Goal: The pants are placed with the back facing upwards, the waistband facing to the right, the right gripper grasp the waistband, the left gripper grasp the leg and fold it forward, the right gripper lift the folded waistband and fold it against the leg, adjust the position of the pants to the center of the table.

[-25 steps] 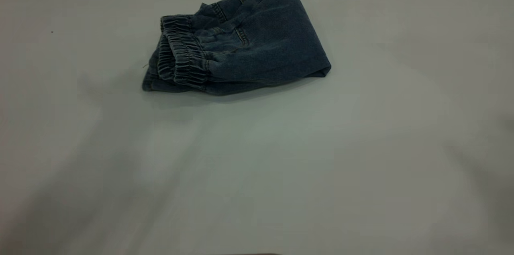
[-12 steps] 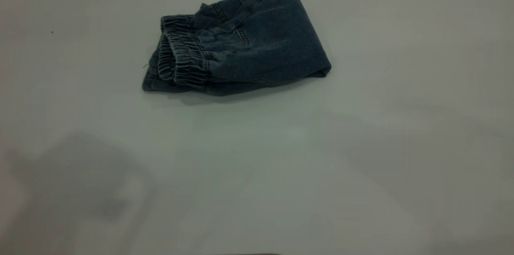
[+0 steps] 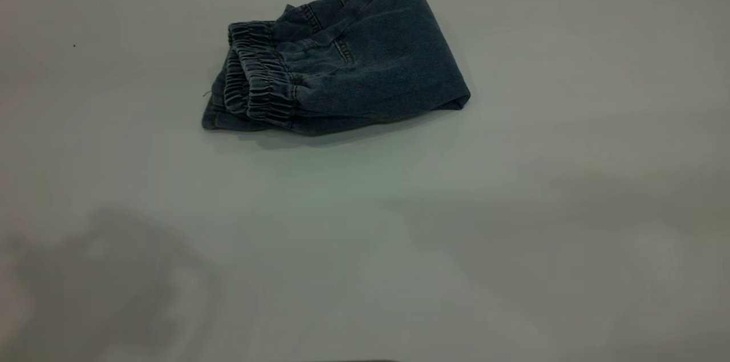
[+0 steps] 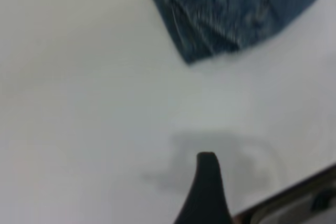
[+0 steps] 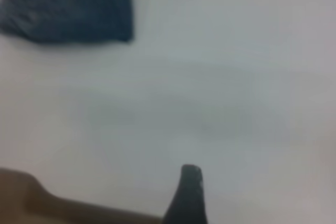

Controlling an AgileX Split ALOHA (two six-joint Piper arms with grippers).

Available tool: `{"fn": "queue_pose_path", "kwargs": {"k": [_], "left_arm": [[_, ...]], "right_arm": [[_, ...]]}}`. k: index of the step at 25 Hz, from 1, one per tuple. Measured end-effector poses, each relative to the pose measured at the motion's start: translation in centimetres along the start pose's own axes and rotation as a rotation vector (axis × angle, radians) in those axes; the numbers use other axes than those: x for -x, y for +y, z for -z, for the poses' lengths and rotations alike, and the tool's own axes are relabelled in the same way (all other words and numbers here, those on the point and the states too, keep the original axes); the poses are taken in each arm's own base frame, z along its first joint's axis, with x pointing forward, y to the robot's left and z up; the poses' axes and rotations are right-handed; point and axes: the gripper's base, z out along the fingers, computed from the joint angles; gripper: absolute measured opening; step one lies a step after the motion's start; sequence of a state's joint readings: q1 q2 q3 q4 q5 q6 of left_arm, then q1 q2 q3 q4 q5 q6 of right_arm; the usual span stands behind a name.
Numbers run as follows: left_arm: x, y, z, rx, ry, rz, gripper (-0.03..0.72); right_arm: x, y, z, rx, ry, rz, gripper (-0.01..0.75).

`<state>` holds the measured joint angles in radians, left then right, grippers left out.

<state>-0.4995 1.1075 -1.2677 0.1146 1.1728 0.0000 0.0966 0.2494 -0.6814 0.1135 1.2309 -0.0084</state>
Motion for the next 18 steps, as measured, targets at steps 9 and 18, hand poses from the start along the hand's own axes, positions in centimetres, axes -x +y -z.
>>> {"fn": "queue_pose_path", "kwargs": {"k": [9,18], "left_arm": [[-6.5,-0.6,-2.6,-0.011,0.155,-0.052,0.561],[-12.3,-0.9,-2.8,-0.019,0.192,-0.055,0.561]], "right_arm": [[-2.8,-0.7,-4.3,-0.025,0.111,-0.006,0.586],[-4.0,-0.6,-2.5,-0.020,-0.045,0.008,0.586]]}}
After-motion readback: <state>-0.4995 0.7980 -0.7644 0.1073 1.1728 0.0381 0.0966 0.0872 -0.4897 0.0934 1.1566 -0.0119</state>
